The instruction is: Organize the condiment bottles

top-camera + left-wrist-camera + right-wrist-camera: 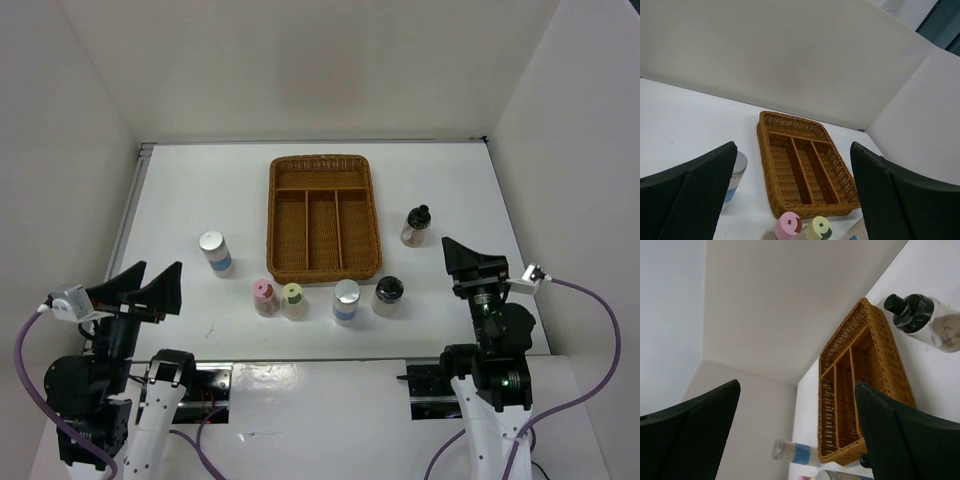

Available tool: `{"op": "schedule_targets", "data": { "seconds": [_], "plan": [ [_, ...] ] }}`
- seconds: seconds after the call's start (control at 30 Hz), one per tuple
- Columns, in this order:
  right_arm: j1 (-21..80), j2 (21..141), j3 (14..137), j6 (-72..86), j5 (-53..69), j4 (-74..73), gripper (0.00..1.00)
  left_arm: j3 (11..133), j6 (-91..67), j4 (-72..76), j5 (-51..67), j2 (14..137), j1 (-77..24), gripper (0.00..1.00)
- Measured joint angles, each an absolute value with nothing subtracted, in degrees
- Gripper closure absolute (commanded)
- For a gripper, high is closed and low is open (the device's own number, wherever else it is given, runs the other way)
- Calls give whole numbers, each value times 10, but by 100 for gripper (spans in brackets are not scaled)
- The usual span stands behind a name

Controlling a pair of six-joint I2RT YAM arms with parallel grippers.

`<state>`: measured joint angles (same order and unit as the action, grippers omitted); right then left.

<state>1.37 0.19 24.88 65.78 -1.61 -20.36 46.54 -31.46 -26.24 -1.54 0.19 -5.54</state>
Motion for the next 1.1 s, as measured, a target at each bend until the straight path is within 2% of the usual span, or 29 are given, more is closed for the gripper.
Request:
{"op": "schedule_targets", "data": {
  "seconds": [0.17, 0.53, 0.67, 0.9, 1.1],
  "plan": [
    [14, 2, 280, 583, -8, -208, 1, 466, -314, -271, 0, 2, -55, 0],
    [14, 2, 308, 511, -6, -212, 1, 479, -285, -254, 157, 11, -32, 0],
    [14, 33, 354, 473, -3, -222, 1, 554, -281, -289, 141, 132, -33, 0],
    [14, 253, 525, 381, 27, -228, 1, 638, -249, -361, 65, 415, -33, 0],
    [16, 412, 587, 320, 11, -259, 1, 665, -222, -421, 6, 603, -35, 0]
  ]
}}
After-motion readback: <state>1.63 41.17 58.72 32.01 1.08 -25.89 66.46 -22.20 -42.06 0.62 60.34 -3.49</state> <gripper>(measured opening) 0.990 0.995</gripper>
